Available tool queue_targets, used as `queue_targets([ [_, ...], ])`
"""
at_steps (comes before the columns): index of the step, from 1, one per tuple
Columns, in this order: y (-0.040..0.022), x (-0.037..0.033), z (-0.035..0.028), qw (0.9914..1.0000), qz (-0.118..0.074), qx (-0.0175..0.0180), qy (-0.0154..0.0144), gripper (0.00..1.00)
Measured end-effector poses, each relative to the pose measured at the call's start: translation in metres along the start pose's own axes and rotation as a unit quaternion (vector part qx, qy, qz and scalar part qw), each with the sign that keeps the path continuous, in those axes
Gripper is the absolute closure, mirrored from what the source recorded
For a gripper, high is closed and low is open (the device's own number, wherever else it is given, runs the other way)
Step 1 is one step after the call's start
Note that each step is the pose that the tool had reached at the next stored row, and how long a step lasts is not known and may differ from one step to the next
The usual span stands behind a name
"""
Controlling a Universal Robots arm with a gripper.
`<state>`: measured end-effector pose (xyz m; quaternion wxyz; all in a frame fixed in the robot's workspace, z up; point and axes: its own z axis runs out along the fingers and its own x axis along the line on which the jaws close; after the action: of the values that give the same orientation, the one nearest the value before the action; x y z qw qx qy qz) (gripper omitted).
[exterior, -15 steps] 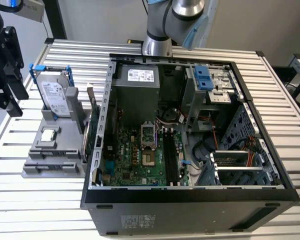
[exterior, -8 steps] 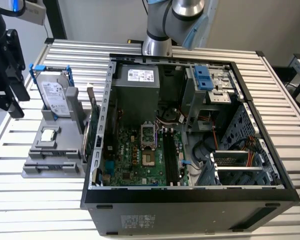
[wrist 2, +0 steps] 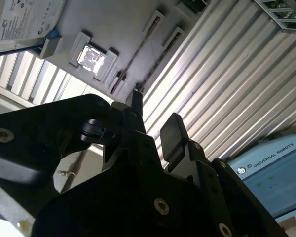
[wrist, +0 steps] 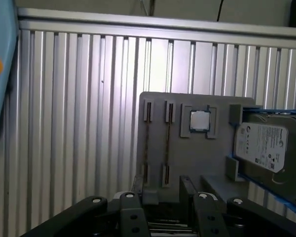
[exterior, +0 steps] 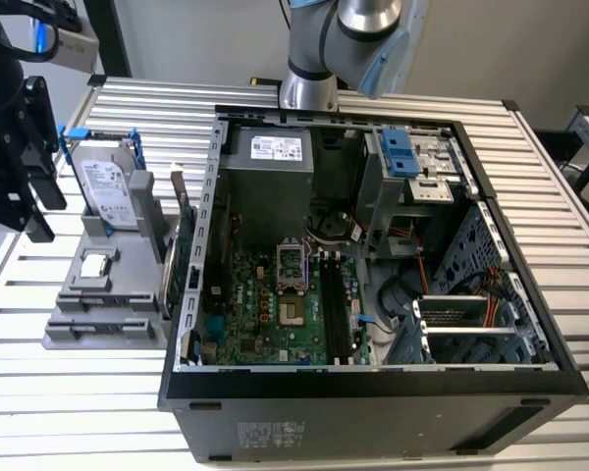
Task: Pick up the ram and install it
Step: 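Pick up the ram and move it above insertion slot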
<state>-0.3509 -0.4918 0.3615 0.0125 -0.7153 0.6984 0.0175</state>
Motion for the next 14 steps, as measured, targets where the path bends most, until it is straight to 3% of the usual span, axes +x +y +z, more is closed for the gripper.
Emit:
queue_targets([
  [7,-0.0002,-0.0001,0.0118,0.99995,0.010,0.0004,0.0007,0.00],
  [14,-0.0002,0.0001,0.0189,0.99995,0.010,0.0005,0.0007,0.00],
])
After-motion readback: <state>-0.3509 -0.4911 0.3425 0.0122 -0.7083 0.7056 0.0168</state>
